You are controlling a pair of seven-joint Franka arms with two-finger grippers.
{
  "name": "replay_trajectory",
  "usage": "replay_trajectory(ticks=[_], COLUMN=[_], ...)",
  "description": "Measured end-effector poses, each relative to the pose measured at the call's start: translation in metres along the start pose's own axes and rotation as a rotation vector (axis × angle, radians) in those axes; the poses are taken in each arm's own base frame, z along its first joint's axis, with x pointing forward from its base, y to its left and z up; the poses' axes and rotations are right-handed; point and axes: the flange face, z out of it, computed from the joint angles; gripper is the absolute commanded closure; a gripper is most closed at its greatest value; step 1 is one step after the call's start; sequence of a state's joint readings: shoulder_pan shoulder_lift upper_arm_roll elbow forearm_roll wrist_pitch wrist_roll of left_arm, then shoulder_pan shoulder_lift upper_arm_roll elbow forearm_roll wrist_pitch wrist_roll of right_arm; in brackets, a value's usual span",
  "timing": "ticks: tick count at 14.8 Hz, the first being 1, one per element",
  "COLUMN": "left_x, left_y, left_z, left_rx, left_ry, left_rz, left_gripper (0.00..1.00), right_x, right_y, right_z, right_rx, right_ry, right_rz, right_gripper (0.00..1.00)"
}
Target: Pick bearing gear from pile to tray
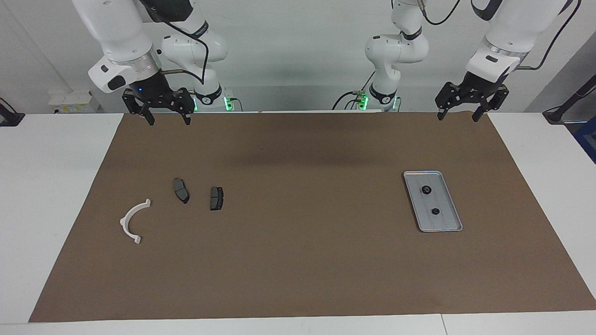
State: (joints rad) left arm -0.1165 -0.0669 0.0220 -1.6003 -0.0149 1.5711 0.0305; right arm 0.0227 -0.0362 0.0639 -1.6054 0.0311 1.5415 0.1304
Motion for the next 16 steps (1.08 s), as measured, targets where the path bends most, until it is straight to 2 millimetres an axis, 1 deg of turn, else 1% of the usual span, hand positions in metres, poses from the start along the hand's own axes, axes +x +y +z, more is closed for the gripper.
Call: replay_trajectory(ticks=[5,16], left_x=[-0.0001,-0.0001], left_y=[-0.0033,-0.0036], left_z=[-0.0001,0.0000], left_rx=[0.031,0.034], left_ry=[-0.001,-0.002], left_rz=[0.012,0.036], left_gripper=[0.00,0.00], right_x=[0.0000,0.0000], right_y=[0.0000,0.0000], right_z=[0.0000,0.0000], right_rx=[0.000,0.000], right_ry=[0.000,0.000], right_rz=[0.000,0.000], right_gripper=[0.00,0.00])
